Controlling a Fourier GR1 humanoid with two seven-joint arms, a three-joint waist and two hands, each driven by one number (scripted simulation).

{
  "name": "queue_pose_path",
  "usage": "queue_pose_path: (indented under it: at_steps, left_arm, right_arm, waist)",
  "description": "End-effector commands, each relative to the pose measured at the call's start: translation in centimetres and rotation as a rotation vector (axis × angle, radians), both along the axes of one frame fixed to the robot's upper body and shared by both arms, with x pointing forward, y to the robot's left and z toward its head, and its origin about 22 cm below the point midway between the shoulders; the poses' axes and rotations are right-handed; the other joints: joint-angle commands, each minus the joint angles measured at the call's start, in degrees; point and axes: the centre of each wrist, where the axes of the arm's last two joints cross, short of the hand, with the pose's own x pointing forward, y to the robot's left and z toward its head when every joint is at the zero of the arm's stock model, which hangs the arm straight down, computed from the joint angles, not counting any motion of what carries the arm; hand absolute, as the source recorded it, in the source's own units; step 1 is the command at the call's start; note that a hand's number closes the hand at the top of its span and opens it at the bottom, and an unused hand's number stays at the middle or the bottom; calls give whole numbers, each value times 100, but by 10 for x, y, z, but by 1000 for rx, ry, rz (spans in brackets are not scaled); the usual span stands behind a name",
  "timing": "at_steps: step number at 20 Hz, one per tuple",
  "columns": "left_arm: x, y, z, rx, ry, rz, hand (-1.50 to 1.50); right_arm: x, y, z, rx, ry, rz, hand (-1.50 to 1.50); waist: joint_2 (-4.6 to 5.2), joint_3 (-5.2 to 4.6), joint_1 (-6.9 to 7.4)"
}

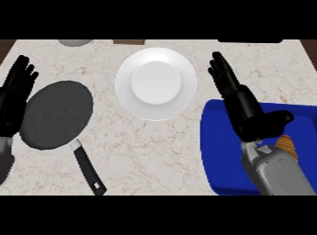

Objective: Pick the croissant from the tray and place it in the plate

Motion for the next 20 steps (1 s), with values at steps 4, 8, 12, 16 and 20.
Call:
queue_pose_path:
  at_steps: [4, 8, 12, 16, 20]
  left_arm:
    - [-22, 0, -37, 23, 89, -39, 0]
    - [-35, -8, -61, -4, 137, -56, 0]
    - [-53, -19, -86, -15, 153, -102, 0]
    - [-57, -25, -95, -1, 166, -96, 0]
    - [-59, 0, -106, -8, 150, -97, 0]
  right_arm:
    - [20, -78, -27, 102, 143, -483, 150]
    - [-1, -166, -59, -447, 125, -860, 150]
    - [-19, -108, -105, -223, 22, -1143, -150]
    - [-38, -74, -126, -265, -39, -1173, -150]
    - [-53, -64, -123, -319, -45, -1274, -150]
  waist:
    - [-79, 45, -97]
    - [15, -71, -331]
    - [-109, 39, -136]
    - [-132, 40, -117]
    - [-139, 25, -143]
